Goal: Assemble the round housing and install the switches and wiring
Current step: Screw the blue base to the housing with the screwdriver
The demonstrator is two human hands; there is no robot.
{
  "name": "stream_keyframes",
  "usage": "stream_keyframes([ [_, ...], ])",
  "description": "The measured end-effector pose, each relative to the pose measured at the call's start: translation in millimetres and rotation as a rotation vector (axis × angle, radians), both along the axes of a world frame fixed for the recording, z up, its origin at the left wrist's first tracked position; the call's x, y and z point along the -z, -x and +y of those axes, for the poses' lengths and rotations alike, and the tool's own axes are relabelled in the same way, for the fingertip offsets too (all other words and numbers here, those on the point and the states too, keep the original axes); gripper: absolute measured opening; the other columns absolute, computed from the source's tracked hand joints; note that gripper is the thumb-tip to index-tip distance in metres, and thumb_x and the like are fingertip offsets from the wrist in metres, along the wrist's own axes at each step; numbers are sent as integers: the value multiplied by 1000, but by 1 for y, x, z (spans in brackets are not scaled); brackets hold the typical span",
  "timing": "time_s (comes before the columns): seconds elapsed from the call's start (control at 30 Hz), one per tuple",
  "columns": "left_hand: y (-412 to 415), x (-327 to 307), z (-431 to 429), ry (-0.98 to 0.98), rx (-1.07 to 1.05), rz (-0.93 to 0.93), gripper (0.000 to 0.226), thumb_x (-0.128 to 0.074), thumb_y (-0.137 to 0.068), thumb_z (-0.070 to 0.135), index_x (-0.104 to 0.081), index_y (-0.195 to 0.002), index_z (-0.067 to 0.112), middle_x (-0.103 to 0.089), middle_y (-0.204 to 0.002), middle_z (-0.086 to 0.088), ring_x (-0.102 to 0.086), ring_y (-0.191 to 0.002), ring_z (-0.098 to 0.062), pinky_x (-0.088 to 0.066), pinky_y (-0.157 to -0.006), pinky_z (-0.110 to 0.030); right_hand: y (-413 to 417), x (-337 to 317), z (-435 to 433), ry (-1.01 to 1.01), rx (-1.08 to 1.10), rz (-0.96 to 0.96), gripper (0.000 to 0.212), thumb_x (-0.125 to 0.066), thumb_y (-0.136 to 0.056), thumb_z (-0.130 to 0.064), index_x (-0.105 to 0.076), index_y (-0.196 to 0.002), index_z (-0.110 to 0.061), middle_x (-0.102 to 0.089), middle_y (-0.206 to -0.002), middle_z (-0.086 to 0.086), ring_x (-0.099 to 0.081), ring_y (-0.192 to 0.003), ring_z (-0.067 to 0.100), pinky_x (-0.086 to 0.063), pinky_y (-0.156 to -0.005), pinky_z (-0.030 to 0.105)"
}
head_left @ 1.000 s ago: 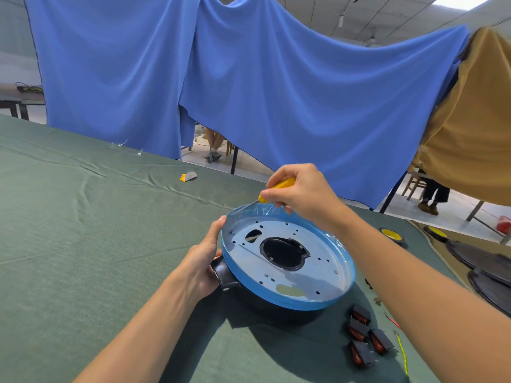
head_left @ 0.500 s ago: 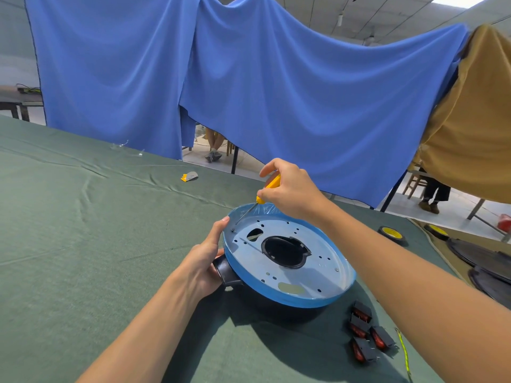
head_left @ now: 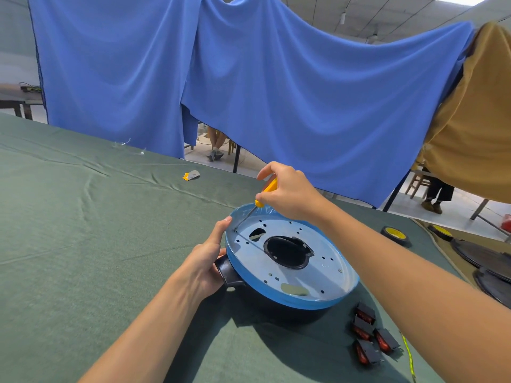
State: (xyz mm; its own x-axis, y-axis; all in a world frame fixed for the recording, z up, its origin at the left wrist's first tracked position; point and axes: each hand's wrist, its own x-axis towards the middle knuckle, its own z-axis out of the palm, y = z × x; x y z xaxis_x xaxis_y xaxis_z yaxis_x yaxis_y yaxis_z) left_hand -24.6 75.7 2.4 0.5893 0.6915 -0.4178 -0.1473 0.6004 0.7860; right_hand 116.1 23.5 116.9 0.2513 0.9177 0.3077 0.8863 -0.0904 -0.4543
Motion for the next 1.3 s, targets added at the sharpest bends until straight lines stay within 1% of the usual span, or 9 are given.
stream_keyframes([
  [0.17,1,0,-1,-1,6,-9,74,-73,-75,56,-65,-114,-6,-72,-87,-20,-71,-60,-32,-54,-46,-36,3,-5,3,30,-42,-18,33,-67,-85,-16,-50,-113,-21,-56,-102,3,-52,-93,21,-39,-59,21],
  [0.37,1,0,-1,-6,-5,-9,75,-74,-73,56,-65,-115,-6,-71,-94,-21,-71,-62,-33,-55,-48,-37,5,-10,8,102,-62,-54,39,-67,-87,-16,-50,-121,-19,-54,-112,2,-50,-101,20,-45,-75,29],
  [0.53,1,-1,-3,0,-8,-10,77,-74,-74,56,-63,-118,-6,-70,-95,-22,-70,-59,-32,-54,-46,-36,8,-24,12,219,-115,-88,35,-62,-87,-12,-49,-117,-25,-58,-102,-4,-53,-83,7,-43,-61,22],
  [0.7,1,-2,-4,0,-23,-9,76,-74,-75,54,-62,-118,-7,-69,-89,-20,-70,-56,-31,-53,-44,-36,14,-37,18,309,-149,-146,40,-59,-87,-10,-46,-121,-27,-60,-103,-9,-56,-90,7,-49,-72,25],
  [0.83,1,-2,-3,0,-17,-12,75,-73,-75,55,-62,-117,-7,-70,-86,-19,-70,-56,-32,-53,-44,-37,17,-45,22,265,-176,-238,41,-69,-85,-15,-49,-120,-26,-61,-97,-14,-52,-83,-1,-40,-59,18],
  [0.93,1,-1,-2,5,-23,-15,69,-74,-74,54,-64,-108,-5,-72,-73,-17,-70,-55,-32,-54,-43,-37,19,-48,25,234,-180,-302,38,-74,-83,-20,-55,-115,-26,-49,-87,-20,-50,-77,-2,-35,-55,15],
  [1.1,-1,1,0,-5,-33,-32,64,-75,-74,53,-66,-102,-4,-72,-76,-18,-71,-58,-33,-54,-46,-38,20,-43,31,179,-159,-354,14,-74,-83,-25,-65,-92,-19,-61,-75,-6,-63,-57,1,-48,-55,22],
  [1.2,0,3,0,-9,-36,-42,63,-76,-74,52,-66,-100,-4,-72,-72,-17,-71,-59,-33,-54,-46,-39,22,-38,37,128,-102,-465,21,-66,-88,-34,-68,-85,-13,-63,-81,4,-64,-74,19,-49,-58,31],
  [1.3,0,3,0,-9,-31,-56,62,-76,-74,51,-66,-99,-4,-72,-72,-17,-71,-59,-33,-54,-46,-38,23,-31,43,121,-44,-526,35,-54,-95,-37,-60,-75,-8,-55,-77,8,-53,-82,29,-38,-61,35],
])
